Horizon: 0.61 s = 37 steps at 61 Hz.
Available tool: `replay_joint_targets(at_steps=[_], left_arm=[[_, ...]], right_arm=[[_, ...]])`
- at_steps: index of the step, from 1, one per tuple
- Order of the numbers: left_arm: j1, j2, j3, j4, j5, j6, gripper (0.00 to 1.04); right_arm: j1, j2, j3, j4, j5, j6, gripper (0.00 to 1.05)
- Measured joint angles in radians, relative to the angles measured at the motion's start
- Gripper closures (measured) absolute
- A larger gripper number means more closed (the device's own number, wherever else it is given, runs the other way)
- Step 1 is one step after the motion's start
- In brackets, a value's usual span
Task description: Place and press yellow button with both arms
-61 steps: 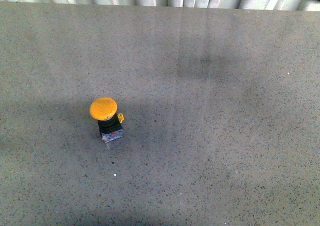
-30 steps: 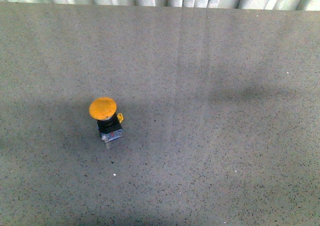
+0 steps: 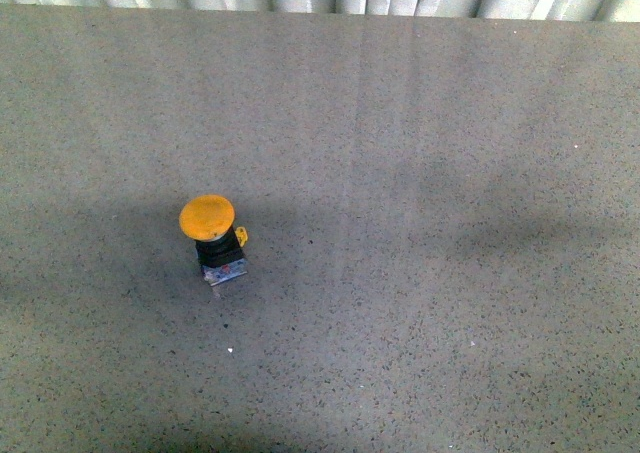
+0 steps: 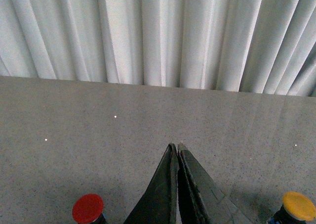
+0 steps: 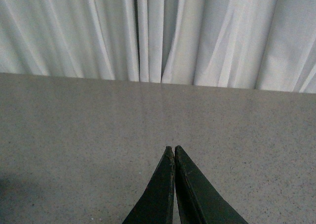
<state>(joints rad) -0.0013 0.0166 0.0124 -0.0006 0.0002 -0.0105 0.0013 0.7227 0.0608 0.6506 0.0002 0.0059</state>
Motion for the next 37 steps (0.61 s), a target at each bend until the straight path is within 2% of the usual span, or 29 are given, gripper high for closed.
replay_joint_targets(at_steps=[6, 37], left_arm=[[0.000, 0.000, 0.000, 0.000, 0.000, 0.000, 1.03], [0.000, 0.000, 0.000, 0.000, 0.000, 0.000, 1.03]], right_arm=[[0.000, -0.026, -0.042, 0.027, 0.000, 0.000, 1.03], [0.000, -0.327, -0.043, -0.257, 0.000, 0.000, 1.03]])
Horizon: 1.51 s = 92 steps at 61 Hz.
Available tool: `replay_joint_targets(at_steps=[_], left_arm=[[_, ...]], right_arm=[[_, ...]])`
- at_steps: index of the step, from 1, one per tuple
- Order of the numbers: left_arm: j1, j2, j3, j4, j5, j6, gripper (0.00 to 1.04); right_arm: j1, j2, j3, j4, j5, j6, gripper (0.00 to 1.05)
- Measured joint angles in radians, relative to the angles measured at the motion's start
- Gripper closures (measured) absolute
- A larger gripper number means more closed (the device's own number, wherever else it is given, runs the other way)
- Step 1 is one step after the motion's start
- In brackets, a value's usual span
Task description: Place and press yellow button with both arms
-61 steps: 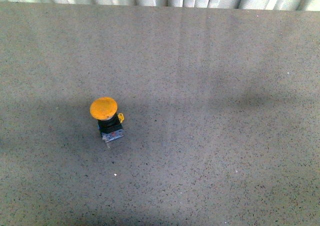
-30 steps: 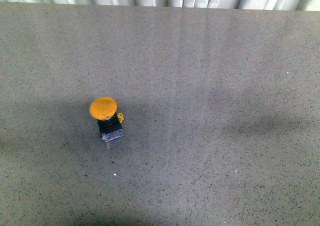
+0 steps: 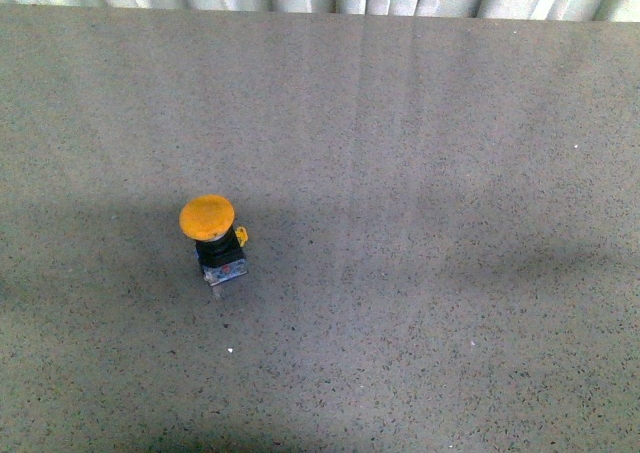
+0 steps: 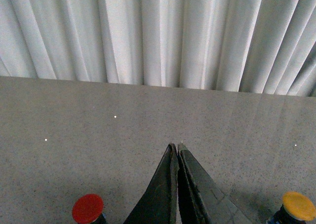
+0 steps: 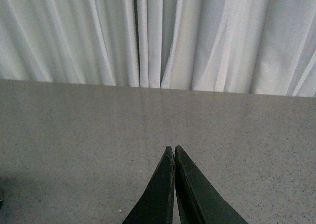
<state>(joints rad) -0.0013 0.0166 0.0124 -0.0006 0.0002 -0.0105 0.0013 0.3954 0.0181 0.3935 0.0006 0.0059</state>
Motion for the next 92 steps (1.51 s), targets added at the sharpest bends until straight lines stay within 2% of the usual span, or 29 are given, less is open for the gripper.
replay_joint_targets(at_steps=[27, 28, 31, 46, 48, 52, 78, 82, 92], left_arm=[[0.000, 0.000, 0.000, 0.000, 0.000, 0.000, 1.03], [0.000, 0.000, 0.000, 0.000, 0.000, 0.000, 1.03], [0.000, 0.000, 0.000, 0.000, 0.000, 0.000, 1.03], [0.000, 0.000, 0.000, 0.000, 0.000, 0.000, 1.03], [0.000, 0.000, 0.000, 0.000, 0.000, 0.000, 0.99], [0.000, 0.000, 0.000, 0.000, 0.000, 0.000, 0.83], [0.000, 0.000, 0.000, 0.000, 0.000, 0.000, 0.10], [0.000, 0.000, 0.000, 0.000, 0.000, 0.002, 0.09], [0.000, 0.000, 0.000, 0.000, 0.000, 0.002, 0.09]], right_arm=[[0.000, -0.169, 0.000, -0.166, 0.000, 0.000, 1.03], [0.000, -0.256, 0.000, -0.261, 0.000, 0.000, 1.03], [0.000, -0.347, 0.000, -0.376, 0.001, -0.001, 1.03], [0.000, -0.388, 0.000, -0.391, 0.000, -0.001, 1.03], [0.000, -0.388, 0.000, -0.391, 0.000, -0.001, 1.03], [0.000, -0.389, 0.000, -0.391, 0.000, -0.002, 0.89], [0.000, -0.389, 0.000, -0.391, 0.000, -0.003, 0.17], [0.000, -0.389, 0.000, -0.391, 0.000, -0.002, 0.08], [0.000, -0.389, 0.000, -0.391, 0.000, -0.002, 0.09]])
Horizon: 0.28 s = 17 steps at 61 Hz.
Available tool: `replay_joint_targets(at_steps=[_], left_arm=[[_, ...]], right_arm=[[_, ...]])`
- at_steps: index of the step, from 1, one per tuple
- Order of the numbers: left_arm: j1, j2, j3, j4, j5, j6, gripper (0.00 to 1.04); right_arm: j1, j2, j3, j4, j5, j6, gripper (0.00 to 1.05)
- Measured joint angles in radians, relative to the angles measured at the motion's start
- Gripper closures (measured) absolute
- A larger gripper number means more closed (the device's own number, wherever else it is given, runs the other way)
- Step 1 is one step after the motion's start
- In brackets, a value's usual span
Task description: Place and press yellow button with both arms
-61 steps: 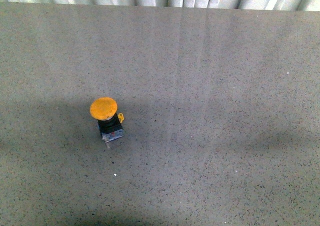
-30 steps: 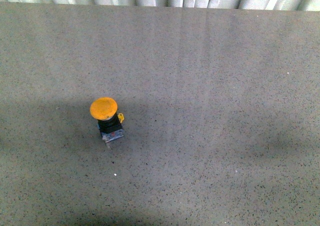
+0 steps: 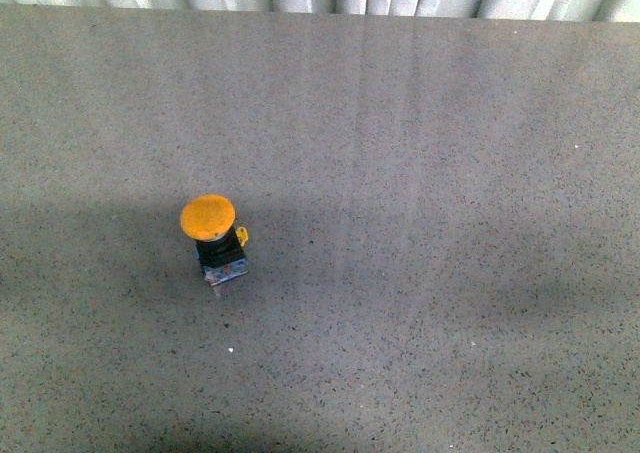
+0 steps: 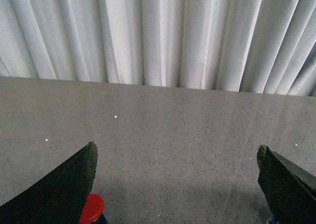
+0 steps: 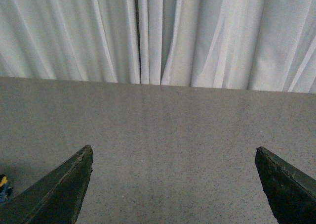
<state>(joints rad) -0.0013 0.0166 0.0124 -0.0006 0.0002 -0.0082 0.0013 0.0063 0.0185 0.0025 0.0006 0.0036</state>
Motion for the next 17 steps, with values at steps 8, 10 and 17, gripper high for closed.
replay_joint_targets(at_steps=[8, 10, 17], left_arm=[[0.000, 0.000, 0.000, 0.000, 0.000, 0.000, 0.09], [0.000, 0.000, 0.000, 0.000, 0.000, 0.000, 0.09], [0.000, 0.000, 0.000, 0.000, 0.000, 0.000, 0.09]], right_arm=[[0.000, 0.000, 0.000, 0.000, 0.000, 0.000, 0.09], [0.000, 0.000, 0.000, 0.000, 0.000, 0.000, 0.09], [0.000, 0.000, 0.000, 0.000, 0.000, 0.000, 0.09]])
